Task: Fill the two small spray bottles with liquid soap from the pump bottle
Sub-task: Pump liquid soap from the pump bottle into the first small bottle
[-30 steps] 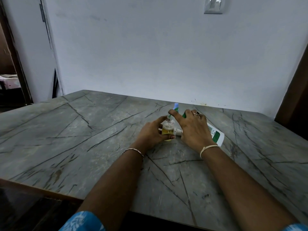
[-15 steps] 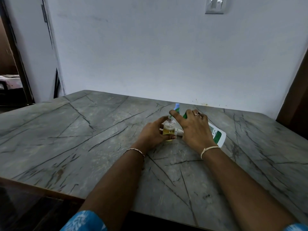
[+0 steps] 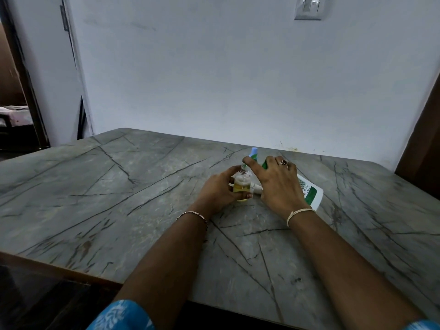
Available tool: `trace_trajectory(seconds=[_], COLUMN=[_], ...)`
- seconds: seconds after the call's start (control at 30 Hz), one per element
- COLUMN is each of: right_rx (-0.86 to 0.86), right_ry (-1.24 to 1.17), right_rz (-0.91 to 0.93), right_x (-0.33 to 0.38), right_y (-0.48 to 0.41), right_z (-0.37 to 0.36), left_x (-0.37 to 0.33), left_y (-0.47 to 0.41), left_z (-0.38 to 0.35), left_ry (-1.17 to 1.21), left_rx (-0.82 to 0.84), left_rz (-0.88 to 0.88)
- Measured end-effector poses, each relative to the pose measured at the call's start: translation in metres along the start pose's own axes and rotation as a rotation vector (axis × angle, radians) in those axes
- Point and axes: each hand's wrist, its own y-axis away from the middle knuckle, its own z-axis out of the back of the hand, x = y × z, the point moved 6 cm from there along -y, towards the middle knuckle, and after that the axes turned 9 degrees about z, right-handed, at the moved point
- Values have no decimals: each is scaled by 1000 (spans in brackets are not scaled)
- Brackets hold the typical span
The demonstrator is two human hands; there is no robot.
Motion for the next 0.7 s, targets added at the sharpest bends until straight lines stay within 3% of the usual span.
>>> trace_trajectory(seconds=[0.7], right_rx=[20], right_ry=[-33], right_rz=[-13], right_x=[0], right_y=[0], right_z=[0], left_x=[-2], left_y=[2], left_z=[1], left_ry=[7], left_rx=[-1], left_rz=[8])
